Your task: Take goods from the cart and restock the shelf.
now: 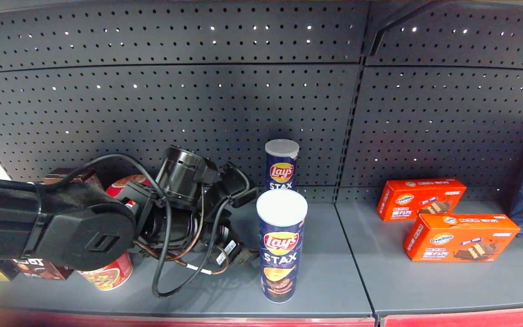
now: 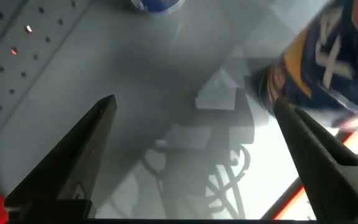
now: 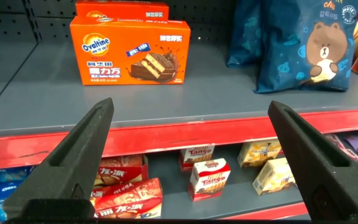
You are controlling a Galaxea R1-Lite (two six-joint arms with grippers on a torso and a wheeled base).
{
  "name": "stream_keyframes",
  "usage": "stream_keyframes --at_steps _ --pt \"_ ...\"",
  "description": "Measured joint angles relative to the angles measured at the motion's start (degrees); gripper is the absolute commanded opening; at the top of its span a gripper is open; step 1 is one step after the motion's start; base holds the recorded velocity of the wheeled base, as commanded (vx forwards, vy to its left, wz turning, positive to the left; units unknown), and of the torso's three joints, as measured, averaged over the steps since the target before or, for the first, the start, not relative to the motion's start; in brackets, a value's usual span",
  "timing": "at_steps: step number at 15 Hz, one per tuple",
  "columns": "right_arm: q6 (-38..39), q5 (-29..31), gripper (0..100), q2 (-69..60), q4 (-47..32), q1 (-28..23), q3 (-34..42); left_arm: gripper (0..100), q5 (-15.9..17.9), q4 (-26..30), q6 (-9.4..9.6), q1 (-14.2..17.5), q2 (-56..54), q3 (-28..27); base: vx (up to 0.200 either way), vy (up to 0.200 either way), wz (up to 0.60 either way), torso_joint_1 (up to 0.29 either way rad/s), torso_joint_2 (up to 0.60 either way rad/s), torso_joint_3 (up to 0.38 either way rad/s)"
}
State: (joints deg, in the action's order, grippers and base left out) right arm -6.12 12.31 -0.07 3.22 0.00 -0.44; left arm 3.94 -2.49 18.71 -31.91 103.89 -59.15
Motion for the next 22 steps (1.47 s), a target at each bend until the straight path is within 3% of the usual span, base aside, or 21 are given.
stream_keyframes --at_steps 16,22 --pt "0.0 0.0 100 0.0 0.0 0.0 0.0 100 0.2 3.3 0.04 -0.3 -0.2 -0.1 0.000 0.000 0.00 0.000 0.00 0.000" --pt "0.0 0.0 100 0.0 0.0 0.0 0.0 100 0.3 3.5 -0.07 -1.7 -0.3 -0.2 0.000 0.000 0.00 0.000 0.00 0.000"
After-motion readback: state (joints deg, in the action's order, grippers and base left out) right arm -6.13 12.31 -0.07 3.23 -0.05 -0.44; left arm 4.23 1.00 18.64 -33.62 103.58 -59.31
